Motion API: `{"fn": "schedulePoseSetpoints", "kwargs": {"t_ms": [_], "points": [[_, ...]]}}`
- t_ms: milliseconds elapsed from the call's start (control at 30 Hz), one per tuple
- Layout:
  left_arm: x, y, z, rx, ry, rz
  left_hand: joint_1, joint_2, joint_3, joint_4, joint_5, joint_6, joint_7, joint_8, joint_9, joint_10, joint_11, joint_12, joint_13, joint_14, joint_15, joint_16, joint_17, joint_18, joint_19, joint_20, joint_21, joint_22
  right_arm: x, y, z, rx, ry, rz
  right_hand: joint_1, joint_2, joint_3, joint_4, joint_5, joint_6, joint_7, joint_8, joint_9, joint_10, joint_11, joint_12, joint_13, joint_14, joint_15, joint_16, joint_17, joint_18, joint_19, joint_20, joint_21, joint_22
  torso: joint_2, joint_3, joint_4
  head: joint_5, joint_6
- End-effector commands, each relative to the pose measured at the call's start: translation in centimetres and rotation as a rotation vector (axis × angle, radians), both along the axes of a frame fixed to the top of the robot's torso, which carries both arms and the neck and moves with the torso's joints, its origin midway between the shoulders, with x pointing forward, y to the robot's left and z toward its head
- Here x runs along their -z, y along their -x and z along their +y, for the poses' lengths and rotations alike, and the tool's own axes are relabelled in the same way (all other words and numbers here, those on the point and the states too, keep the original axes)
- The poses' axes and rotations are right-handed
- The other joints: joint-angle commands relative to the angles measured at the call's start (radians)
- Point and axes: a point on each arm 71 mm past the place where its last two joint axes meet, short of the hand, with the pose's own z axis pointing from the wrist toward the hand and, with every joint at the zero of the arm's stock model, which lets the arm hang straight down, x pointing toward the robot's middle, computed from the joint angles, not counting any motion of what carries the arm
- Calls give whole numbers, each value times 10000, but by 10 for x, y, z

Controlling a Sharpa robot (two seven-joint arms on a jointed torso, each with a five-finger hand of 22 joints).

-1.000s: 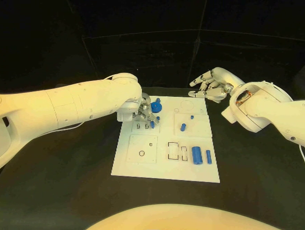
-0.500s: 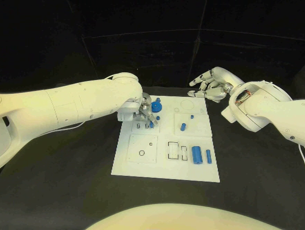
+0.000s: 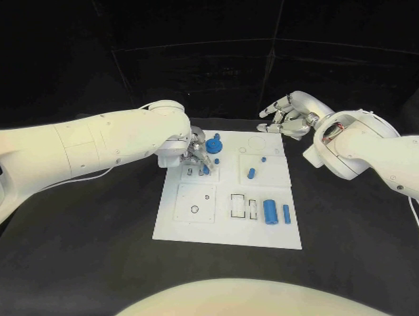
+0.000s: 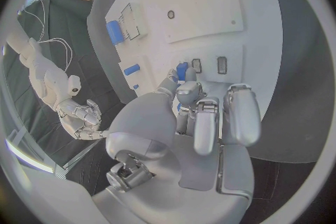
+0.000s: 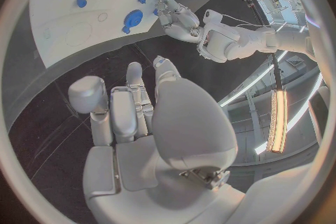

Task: Assemble the parts on the task board

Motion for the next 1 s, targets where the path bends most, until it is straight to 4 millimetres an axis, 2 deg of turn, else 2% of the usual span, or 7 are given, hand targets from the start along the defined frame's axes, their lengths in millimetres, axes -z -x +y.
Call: {"fn": "schedulePoseSetpoints", "kwargs": {"t_ms": [33,67,133,367,467,733,1000], "points": [[-1,0,3,-431,542,-86,-387,-304,2497,-1620,17,-13,45,-4,174,52,9,-52,26,1076,36,31,2634,-141,-51,36,-12,20,-1,0,1,-72,-27,16,98,35,5,48,-20,-21,-7,68,5,2,-19,-29,-15,216,-81,-32,10,114,-13,-8,-61,10,-7,7,10,5,1],[-2,1,5,-503,599,-107,-718,-562,3283,-1595,10,-11,51,25,311,70,13,-61,29,1076,43,31,2634,-140,-52,46,-20,28,-1,-1,1,-67,-26,20,111,43,7,52,-5,-16,-9,73,6,4,-22,-30,-23,217,-84,-34,11,116,-14,-10,-68,1,-3,5,10,1,0],[-2,2,8,-633,711,-173,-935,-745,3823,-1560,6,-18,46,55,420,96,7,-52,46,1076,41,31,2634,-140,-52,48,-26,34,-1,-1,1,-57,-25,29,111,43,7,52,-5,-16,-9,73,6,4,-22,-30,-23,217,-84,-34,11,116,-14,-10,-68,1,3,3,18,-9,-6],[-7,6,22,-1297,1490,-826,-1291,-1173,4855,-1453,-15,-13,26,172,690,186,-1,2,112,1076,31,31,2634,-145,-26,33,-11,84,0,-2,0,-34,-28,57,123,49,7,57,16,-14,-10,76,6,3,-23,-32,-32,216,-85,-43,6,116,-14,-11,-73,-4,-3,6,9,5,-41],[-7,9,29,-1627,1852,-1116,-1338,-1249,5048,-1412,-15,-2,18,203,747,227,-3,43,158,1076,21,31,2634,-149,-14,30,0,105,0,-2,-1,-21,-25,64,123,49,7,57,16,-14,-10,76,6,3,-23,-32,-32,216,-85,-43,6,116,-14,-11,-73,-4,-7,18,6,30,-47],[1,20,38,-1726,2128,-1885,-1378,-1427,5426,-1346,-21,-18,17,253,860,256,-5,61,180,1076,12,31,2634,-155,3,23,15,135,0,-3,-2,8,-12,73,123,49,7,57,16,-14,-10,76,6,3,-23,-32,-32,216,-85,-43,6,116,-14,-11,-73,-4,-8,-8,31,38,-68],[7,23,36,-1622,2044,-2158,-1393,-1495,5536,-1309,-24,-19,14,271,897,268,-8,68,185,1076,10,31,2634,-157,8,21,18,144,0,-3,-1,-23,-2,96,167,42,2,55,47,-13,-13,82,5,0,-28,-38,-52,220,-89,-44,14,115,-8,-15,-78,-4,6,-8,-26,92,-101]]}}
